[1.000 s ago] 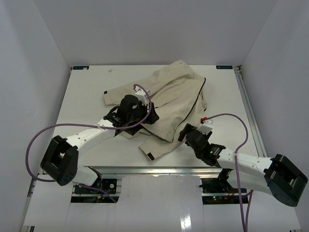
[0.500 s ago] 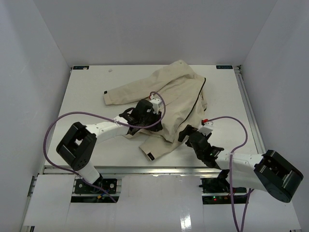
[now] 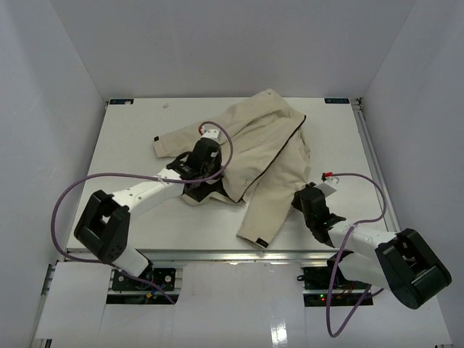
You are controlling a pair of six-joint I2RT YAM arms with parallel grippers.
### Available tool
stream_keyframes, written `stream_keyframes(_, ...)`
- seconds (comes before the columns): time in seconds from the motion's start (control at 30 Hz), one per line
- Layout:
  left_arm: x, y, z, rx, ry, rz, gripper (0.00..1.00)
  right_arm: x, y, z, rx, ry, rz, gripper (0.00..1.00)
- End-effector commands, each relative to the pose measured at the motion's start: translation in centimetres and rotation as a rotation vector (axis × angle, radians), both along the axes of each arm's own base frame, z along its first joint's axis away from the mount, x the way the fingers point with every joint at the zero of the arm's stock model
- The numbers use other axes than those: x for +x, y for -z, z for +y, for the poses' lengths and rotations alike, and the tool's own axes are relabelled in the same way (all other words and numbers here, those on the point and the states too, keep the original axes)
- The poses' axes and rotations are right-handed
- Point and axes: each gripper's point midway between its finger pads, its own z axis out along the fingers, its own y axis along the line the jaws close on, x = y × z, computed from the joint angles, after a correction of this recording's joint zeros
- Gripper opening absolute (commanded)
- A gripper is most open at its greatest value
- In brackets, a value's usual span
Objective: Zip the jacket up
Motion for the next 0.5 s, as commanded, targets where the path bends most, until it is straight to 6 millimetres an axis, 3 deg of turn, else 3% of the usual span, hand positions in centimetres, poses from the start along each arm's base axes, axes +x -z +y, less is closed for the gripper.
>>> stream_keyframes(0.0, 3.0, -5.4, 6.4, -0.04, -0.27, -0.1, 0.0, 0.8, -1.1, -3.8, -0.049, 0.08, 0.013, 0.08)
stream_keyframes(0.17, 2.4, -3.5, 9.3, 0.01, -0.377, -0.058, 0.0, 1.8, -3.8, -8.5, -0.104, 0.195, -0.005, 0.08)
stream_keyframes(0.3, 1.2, -2.6, 12.6, 0.025, -0.513, -0.068, 0.0, 2.3, -4.6, -10.9, -0.142, 0.23, 0.024, 0.08)
stream_keyframes(0.37, 0.9, -1.8, 15.3, 0.051, -0.605, -0.078, 0.0, 2.6, -4.7, -12.3, -0.149, 0.259, 0.05, 0.08)
stream_keyframes(0.4, 1.1, -1.3, 17.0, 0.055, -0.653, -0.071, 0.0, 2.7, -4.6, -12.5, -0.147, 0.251, 0.059, 0.09)
stream_keyframes(0.43, 1.1, -0.1, 17.2, 0.042, -0.648, -0.041, 0.0, 3.0, -4.9, -12.5, -0.131, 0.238, 0.056, 0.14)
stream_keyframes(0.47, 1.1, 1.1, 17.4, 0.012, -0.631, 0.005, 0.08, 3.2, -5.0, -11.8, -0.124, 0.182, 0.059, 0.26)
